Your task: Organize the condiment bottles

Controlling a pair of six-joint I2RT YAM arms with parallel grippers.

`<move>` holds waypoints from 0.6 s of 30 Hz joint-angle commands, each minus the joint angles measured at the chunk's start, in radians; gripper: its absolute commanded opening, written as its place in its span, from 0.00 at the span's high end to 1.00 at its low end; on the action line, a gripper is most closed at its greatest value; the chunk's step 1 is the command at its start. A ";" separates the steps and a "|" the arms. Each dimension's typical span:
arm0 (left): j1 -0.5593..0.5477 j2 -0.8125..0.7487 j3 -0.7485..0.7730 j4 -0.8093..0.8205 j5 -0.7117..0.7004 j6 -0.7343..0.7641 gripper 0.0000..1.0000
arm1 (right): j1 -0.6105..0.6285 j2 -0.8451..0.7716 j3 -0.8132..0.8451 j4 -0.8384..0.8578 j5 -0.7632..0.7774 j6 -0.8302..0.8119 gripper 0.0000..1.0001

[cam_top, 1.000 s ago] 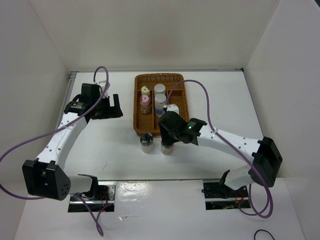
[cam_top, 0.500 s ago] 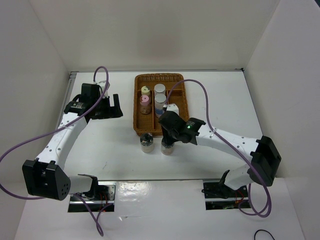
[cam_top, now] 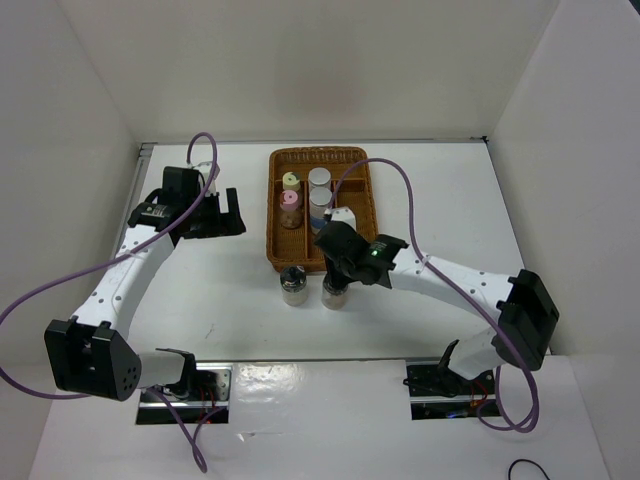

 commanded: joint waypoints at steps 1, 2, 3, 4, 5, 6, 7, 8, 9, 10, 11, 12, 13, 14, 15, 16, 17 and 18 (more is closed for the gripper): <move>0.005 -0.009 -0.003 0.011 0.002 0.005 0.00 | 0.006 0.012 0.039 -0.009 0.010 0.007 0.90; 0.005 -0.009 -0.003 0.011 0.002 0.005 0.00 | 0.006 0.012 0.049 -0.020 0.010 0.007 0.91; 0.005 -0.009 -0.003 0.011 0.002 0.005 0.00 | 0.006 0.002 0.049 -0.031 0.010 0.007 0.94; 0.005 -0.009 -0.003 0.011 0.002 0.005 0.00 | 0.006 0.002 0.049 -0.031 0.010 0.007 0.94; 0.005 -0.009 -0.003 0.011 0.002 0.005 0.00 | 0.006 -0.012 0.058 -0.043 0.010 0.016 0.97; 0.005 -0.009 -0.003 0.011 0.002 0.005 0.00 | 0.006 -0.033 0.058 -0.052 0.010 0.016 0.98; 0.005 -0.009 -0.003 0.011 0.002 0.005 0.00 | 0.006 -0.046 0.067 -0.052 0.010 0.016 0.98; 0.005 -0.009 -0.003 0.011 0.002 0.005 0.00 | 0.006 -0.058 0.079 -0.071 0.010 0.016 0.98; 0.005 -0.009 -0.003 0.011 0.002 0.005 0.00 | 0.006 -0.078 0.088 -0.080 0.010 0.016 0.98; 0.005 -0.009 -0.003 0.011 0.002 0.005 0.00 | 0.006 -0.087 0.099 -0.089 0.010 0.016 1.00; 0.005 -0.009 -0.003 0.011 0.002 0.005 0.00 | 0.006 -0.096 0.121 -0.098 0.021 0.016 1.00; 0.005 -0.009 -0.003 0.011 0.002 0.005 0.00 | 0.006 -0.112 0.131 -0.117 0.021 0.016 1.00; 0.005 -0.009 -0.003 0.011 0.002 0.005 0.00 | 0.006 -0.121 0.141 -0.117 0.030 0.016 1.00; 0.005 -0.009 -0.003 0.011 0.002 0.005 0.00 | 0.006 -0.132 0.154 -0.117 0.030 0.016 1.00; 0.005 -0.009 -0.003 0.011 0.002 0.005 0.00 | 0.006 -0.151 0.155 -0.126 0.042 0.016 1.00; 0.005 -0.009 -0.003 0.011 0.002 0.005 0.00 | 0.006 -0.162 0.167 -0.126 0.052 0.016 1.00; 0.005 -0.009 -0.003 0.011 0.002 0.005 0.00 | 0.006 -0.162 0.177 -0.126 0.052 0.016 1.00; 0.005 -0.009 -0.003 0.011 0.002 0.005 0.00 | -0.024 -0.175 0.178 -0.126 0.052 0.006 1.00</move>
